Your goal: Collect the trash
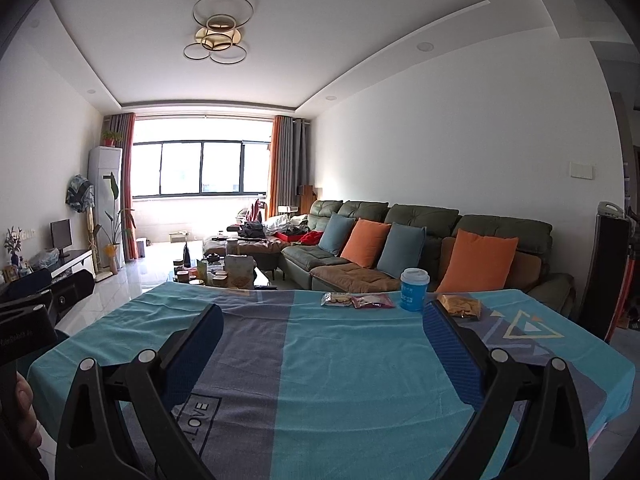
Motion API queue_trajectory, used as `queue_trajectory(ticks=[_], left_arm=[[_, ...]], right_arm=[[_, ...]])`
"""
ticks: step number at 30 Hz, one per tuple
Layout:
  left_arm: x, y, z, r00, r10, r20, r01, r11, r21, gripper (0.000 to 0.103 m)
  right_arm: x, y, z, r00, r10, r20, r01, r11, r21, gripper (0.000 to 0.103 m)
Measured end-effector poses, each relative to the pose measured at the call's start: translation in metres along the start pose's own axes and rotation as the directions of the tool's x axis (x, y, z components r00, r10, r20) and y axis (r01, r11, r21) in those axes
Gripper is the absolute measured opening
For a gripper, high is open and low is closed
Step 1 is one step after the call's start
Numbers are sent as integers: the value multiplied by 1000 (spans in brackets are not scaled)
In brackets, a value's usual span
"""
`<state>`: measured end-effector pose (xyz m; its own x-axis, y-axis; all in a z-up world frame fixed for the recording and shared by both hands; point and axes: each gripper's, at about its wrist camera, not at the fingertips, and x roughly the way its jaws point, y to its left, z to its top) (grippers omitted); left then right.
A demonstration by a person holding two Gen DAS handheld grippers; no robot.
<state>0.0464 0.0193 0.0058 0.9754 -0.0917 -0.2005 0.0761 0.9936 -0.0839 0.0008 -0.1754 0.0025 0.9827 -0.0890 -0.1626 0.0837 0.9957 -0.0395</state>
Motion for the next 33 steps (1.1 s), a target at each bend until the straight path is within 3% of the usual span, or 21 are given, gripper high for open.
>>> queue_trajectory(ticks=[9,33], left_arm=[[-12,5,-5,1000,23,-9,-23,1000,0,98],[-17,4,-10,1000,6,-23,-6,1000,4,98]], right_arm=[[-5,2,-3,1000,5,3,-5,1000,-1,96],[-7,4,-5,1000,3,-24,-3,1000,-14,96]])
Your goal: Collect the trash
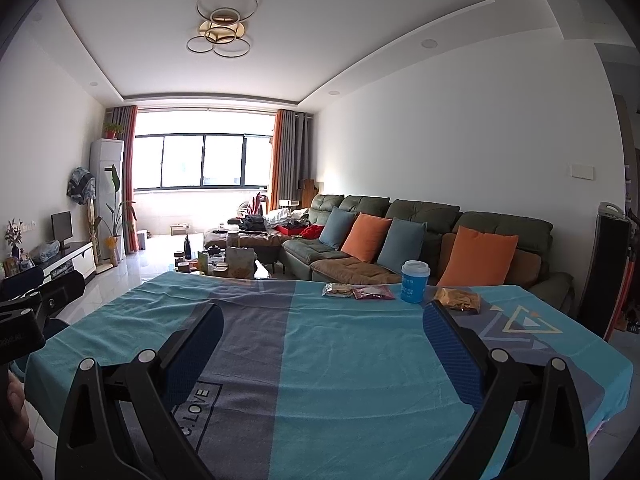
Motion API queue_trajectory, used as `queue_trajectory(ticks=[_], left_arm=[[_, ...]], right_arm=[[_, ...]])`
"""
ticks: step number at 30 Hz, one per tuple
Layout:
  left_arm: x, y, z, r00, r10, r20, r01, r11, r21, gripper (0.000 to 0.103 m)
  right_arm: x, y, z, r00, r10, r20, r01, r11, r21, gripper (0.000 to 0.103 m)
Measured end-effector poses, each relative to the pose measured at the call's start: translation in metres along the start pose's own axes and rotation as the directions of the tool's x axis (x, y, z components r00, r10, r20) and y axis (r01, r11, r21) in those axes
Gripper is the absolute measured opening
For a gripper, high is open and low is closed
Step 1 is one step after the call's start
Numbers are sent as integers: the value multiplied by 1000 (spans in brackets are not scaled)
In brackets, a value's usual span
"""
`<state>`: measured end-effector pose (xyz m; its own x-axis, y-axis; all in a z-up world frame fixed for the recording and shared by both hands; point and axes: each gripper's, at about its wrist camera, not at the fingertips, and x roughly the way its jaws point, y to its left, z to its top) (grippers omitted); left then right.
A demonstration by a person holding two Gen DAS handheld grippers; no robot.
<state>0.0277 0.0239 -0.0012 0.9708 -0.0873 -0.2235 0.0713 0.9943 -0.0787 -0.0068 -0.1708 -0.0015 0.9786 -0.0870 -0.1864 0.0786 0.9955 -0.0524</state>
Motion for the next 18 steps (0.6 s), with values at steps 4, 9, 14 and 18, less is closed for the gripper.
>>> queue_trajectory(ticks=[4,9,14,18], left_arm=[[0,0,0,1000,-1,0,1,1000,-2,98],[-1,1,-2,1000,-4,6,4,1000,-6,98],[-4,-1,-3,1000,5,20,-5,1000,0,97],[-3,-3,-4,1000,7,18,-7,1000,4,98]], right_arm=[[-1,-2,0,1000,-1,-2,1,1000,-1,96],[0,-1,0,1000,-2,-8,2,1000,-3,96],[2,-2,0,1000,-4,-15,4,1000,-4,96],[4,0,0,1000,-4,-18,4,1000,-8,96]])
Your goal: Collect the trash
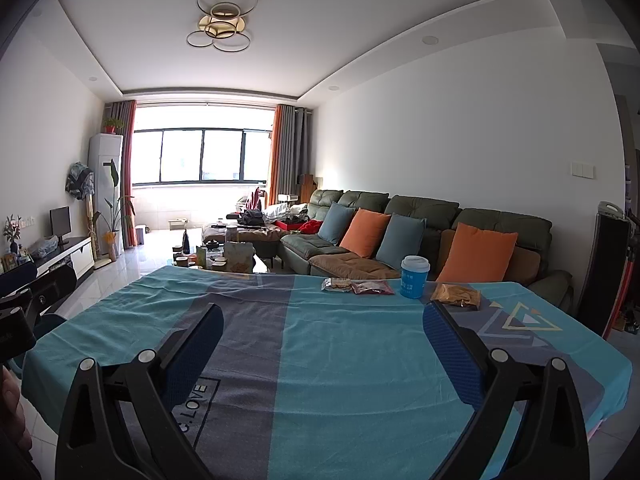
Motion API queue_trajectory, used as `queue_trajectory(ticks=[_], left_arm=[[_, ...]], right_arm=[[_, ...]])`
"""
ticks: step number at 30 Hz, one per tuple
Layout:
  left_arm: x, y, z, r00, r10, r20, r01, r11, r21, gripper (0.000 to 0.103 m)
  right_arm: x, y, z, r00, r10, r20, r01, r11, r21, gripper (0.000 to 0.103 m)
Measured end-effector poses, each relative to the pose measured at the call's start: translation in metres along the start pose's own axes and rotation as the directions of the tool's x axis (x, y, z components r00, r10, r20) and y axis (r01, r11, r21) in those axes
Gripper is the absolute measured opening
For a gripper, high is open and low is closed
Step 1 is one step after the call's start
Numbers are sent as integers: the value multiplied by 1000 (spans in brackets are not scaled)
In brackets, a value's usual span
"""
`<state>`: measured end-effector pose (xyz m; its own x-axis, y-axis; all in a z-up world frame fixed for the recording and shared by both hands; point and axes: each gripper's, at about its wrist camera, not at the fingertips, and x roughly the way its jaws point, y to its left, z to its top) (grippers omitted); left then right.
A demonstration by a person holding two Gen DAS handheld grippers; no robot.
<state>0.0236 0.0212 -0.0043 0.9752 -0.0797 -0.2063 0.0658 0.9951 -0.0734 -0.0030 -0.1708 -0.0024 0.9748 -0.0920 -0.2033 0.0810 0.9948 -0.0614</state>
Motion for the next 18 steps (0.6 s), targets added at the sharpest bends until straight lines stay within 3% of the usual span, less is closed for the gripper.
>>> queue_trajectory(ticks=[18], left_arm=[[7,3,-3,1000,0,-16,0,1000,-12,98]], right_arm=[[1,2,-1,1000,-4,1,4,1000,1,96]])
